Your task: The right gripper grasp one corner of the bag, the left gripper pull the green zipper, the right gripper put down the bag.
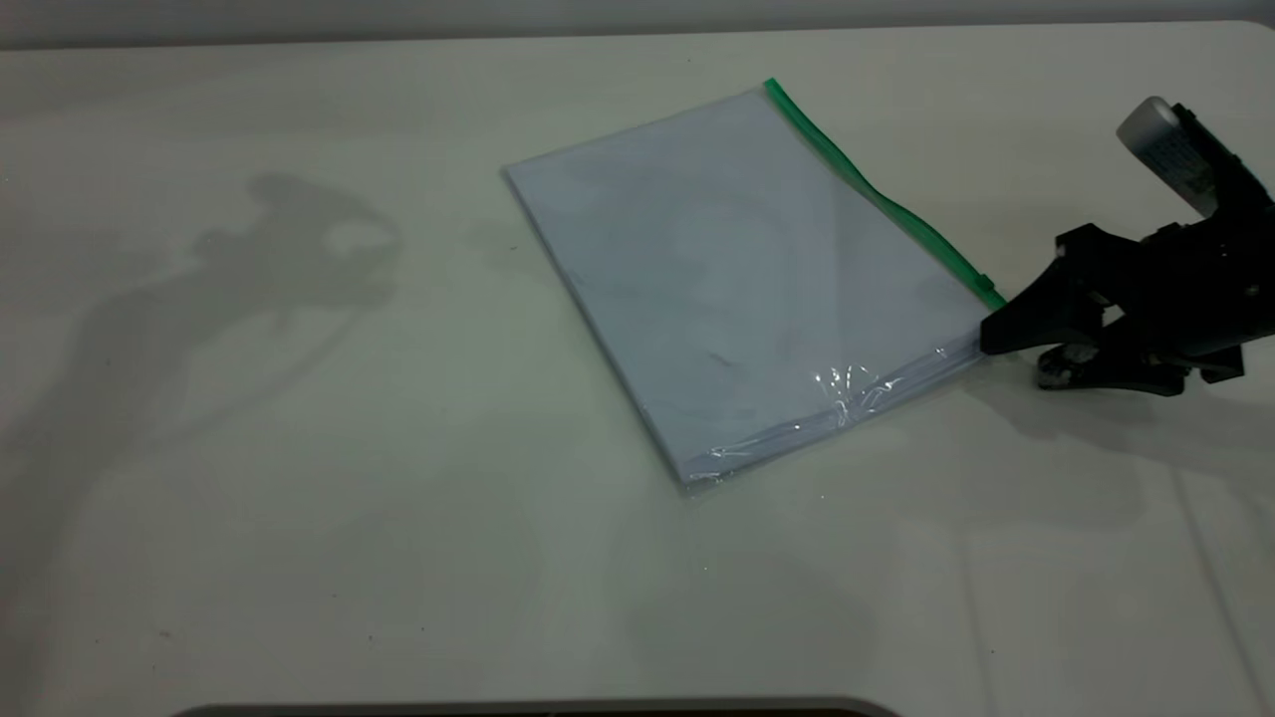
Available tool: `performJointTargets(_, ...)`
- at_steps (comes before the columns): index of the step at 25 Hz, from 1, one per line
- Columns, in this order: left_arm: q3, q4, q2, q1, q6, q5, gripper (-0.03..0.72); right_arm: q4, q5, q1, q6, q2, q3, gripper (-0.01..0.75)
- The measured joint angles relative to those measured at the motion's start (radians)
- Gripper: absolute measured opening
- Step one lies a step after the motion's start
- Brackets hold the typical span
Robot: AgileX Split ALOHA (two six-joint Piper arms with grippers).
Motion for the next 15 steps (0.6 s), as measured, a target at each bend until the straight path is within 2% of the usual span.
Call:
performJointTargets(6,0.000,0.000,0.000,-0.006,-0.001,-0.002,0.587,0.000,0.021,0.000,-0.021,0.032,-0.043,0.578)
performJointTargets(15,0.000,-0.007,0.000,-0.006,-0.003,-0.005,0.587,0.000,0.122,0.000,-0.028,0.084,-0.082,0.578)
